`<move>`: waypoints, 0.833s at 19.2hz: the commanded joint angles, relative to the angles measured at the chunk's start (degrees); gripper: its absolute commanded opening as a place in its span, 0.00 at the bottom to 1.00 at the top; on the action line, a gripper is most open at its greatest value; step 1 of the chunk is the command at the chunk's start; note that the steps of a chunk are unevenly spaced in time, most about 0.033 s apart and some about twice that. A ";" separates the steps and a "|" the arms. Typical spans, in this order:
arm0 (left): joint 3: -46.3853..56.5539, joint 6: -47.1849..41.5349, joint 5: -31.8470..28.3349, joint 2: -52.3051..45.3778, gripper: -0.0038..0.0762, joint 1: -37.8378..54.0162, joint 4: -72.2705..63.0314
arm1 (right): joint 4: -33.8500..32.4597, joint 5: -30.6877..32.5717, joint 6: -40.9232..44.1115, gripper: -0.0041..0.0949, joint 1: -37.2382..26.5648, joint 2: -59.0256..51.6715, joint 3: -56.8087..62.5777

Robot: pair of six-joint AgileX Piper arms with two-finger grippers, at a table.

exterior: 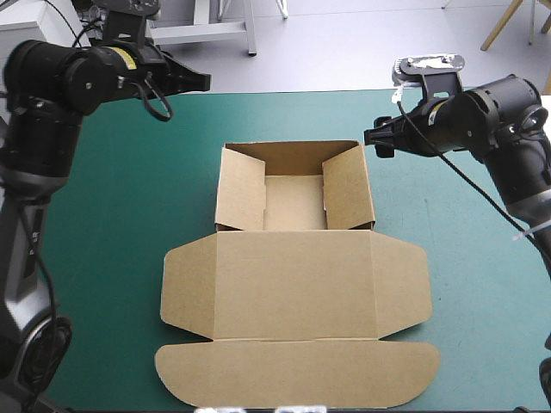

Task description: Fold the box

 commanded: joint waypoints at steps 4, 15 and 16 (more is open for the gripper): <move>12.26 1.17 2.73 -16.84 0.04 -0.05 0.77 | 2.70 -2.40 0.22 0.85 -0.34 -2.06 1.83; 50.91 1.17 2.73 -44.74 0.04 -0.05 3.05 | 4.25 -2.40 -2.05 0.85 -0.34 15.66 1.83; 52.14 1.17 2.73 -45.74 0.04 -0.05 3.25 | 4.48 -2.40 -2.12 0.85 -0.34 16.56 1.83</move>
